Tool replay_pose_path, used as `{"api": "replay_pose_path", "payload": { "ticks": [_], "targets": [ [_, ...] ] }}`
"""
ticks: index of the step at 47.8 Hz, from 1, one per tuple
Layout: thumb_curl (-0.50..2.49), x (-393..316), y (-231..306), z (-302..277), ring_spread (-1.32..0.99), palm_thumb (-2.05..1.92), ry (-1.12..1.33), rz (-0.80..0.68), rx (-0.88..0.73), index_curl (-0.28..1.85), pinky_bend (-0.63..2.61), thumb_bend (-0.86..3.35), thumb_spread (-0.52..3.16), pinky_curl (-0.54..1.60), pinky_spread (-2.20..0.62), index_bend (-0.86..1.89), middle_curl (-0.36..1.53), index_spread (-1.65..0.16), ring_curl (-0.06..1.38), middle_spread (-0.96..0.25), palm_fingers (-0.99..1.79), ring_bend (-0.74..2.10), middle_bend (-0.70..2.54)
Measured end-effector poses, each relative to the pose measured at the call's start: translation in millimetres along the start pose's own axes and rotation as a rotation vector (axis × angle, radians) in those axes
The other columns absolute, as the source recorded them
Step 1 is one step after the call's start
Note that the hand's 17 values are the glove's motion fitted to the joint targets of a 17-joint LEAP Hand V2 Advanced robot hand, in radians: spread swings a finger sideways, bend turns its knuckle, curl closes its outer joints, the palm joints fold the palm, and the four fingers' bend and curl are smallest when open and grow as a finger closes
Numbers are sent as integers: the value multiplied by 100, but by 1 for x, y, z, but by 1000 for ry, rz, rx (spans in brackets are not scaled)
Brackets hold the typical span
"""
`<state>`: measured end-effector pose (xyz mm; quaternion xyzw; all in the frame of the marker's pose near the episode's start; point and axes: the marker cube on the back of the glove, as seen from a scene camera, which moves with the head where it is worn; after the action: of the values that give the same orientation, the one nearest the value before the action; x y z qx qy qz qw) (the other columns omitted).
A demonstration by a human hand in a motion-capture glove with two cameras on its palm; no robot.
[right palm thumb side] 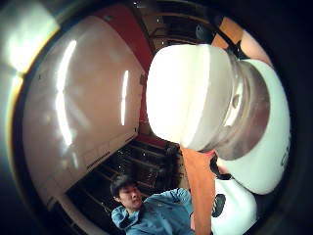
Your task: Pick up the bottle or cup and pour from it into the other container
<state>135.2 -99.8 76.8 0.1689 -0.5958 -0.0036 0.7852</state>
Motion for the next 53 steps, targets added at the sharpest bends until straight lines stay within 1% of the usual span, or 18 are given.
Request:
{"api": "replay_pose_path", "payload": {
  "ticks": [11, 26, 36, 38, 42, 43, 47, 53],
  "targets": [
    [68, -24, -9, 30, -12, 110, 31, -15, -49, 31, 36, -3, 37, 29, -3, 12, 47, -16, 40, -3, 100, 43, 24],
    [69, -40, -20, 70, -12, 110, 77, -18, -112, 30, 35, -3, 38, 30, -4, 11, 48, -16, 41, -3, 101, 41, 23],
    [70, -47, -27, 99, -12, 110, 157, -6, -146, 30, 34, -3, 38, 31, -4, 12, 48, -16, 42, -3, 101, 41, 22],
    [70, -49, -27, 102, -12, 109, 189, -1, -179, 30, 34, -3, 38, 31, -4, 12, 48, -16, 42, -3, 101, 40, 22],
    [70, -49, -9, 99, -12, 109, 308, 21, -387, 30, 34, -3, 38, 31, -4, 11, 48, -16, 42, -3, 101, 41, 22],
    [70, -50, -9, 101, -12, 109, 326, 20, -405, 30, 34, -3, 38, 31, -4, 11, 48, -16, 42, -3, 101, 41, 21],
    [70, -60, -20, 123, -13, 109, 349, 11, -354, 30, 33, -3, 38, 31, -4, 11, 49, -16, 42, -3, 101, 40, 21],
    [70, -96, -18, 153, -13, 109, 269, 58, -437, 29, 34, -3, 38, 31, -4, 11, 49, -16, 43, -3, 102, 40, 21]
  ]
}}
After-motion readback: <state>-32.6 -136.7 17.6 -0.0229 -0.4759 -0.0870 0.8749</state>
